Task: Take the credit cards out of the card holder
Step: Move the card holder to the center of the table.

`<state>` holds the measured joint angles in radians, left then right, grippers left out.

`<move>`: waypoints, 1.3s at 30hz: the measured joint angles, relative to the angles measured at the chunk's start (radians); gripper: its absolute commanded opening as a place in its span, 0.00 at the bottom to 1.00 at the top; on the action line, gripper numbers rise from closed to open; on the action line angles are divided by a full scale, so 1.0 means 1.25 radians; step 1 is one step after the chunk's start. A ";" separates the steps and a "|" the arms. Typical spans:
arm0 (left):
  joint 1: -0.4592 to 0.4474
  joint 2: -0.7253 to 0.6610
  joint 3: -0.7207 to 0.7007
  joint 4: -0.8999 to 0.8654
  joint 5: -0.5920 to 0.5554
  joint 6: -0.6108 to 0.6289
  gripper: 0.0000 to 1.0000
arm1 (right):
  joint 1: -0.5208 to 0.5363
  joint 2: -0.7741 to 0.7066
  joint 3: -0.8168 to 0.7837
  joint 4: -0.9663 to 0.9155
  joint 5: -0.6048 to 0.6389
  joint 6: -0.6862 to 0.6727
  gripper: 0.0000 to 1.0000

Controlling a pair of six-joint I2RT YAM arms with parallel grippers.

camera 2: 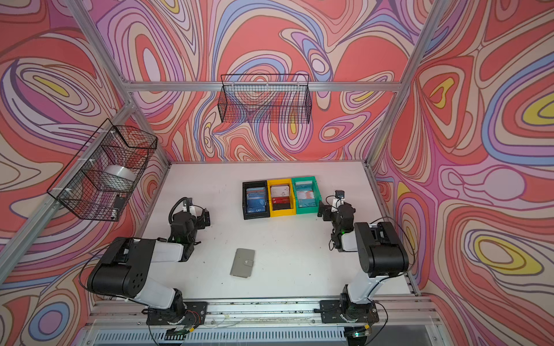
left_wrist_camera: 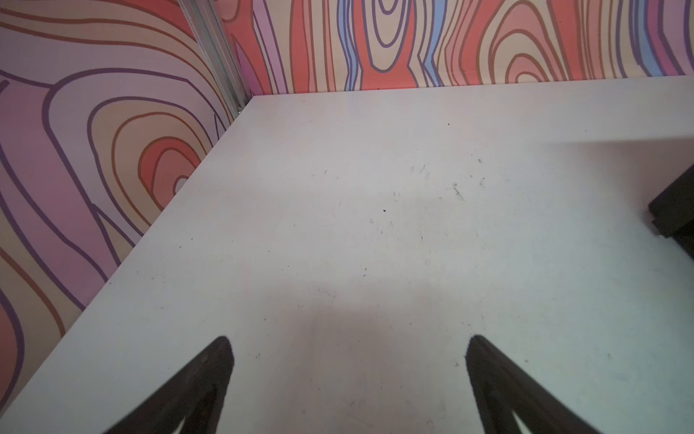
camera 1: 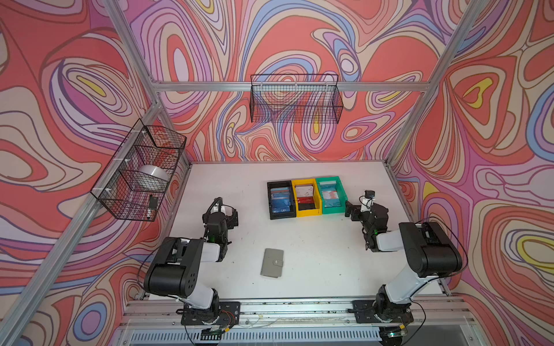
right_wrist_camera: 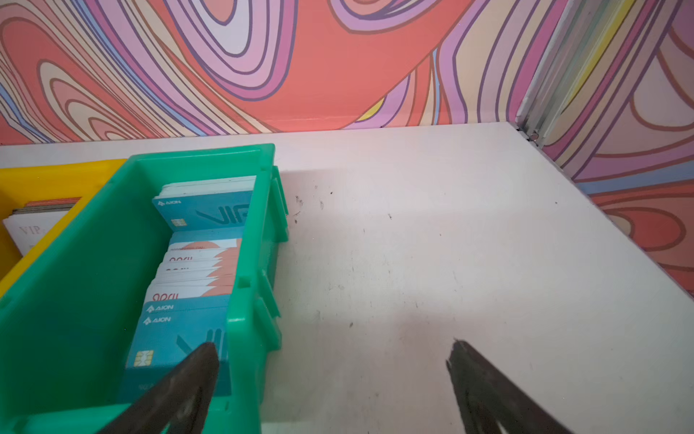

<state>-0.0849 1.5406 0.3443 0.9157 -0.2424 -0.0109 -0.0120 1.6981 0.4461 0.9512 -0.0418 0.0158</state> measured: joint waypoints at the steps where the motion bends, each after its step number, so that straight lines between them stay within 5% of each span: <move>1: 0.000 0.000 0.000 0.000 0.000 0.000 1.00 | 0.000 0.000 0.000 0.000 0.000 0.000 0.98; 25: 0.000 0.000 -0.014 0.038 0.027 0.009 0.98 | 0.000 -0.012 0.000 0.009 -0.008 -0.010 0.97; 34: 0.000 -0.054 -0.027 0.022 0.027 0.013 0.94 | 0.008 -0.255 0.006 -0.137 -0.001 -0.013 0.89; 39: -0.035 -0.180 -0.021 -0.062 0.017 0.041 0.89 | 0.042 -0.415 0.164 -0.373 -0.025 -0.006 0.90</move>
<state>-0.1287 1.3159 0.3176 0.8387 -0.2211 0.0406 0.0402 1.1793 0.6506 0.4850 -0.0731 0.0086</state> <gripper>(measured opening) 0.919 0.901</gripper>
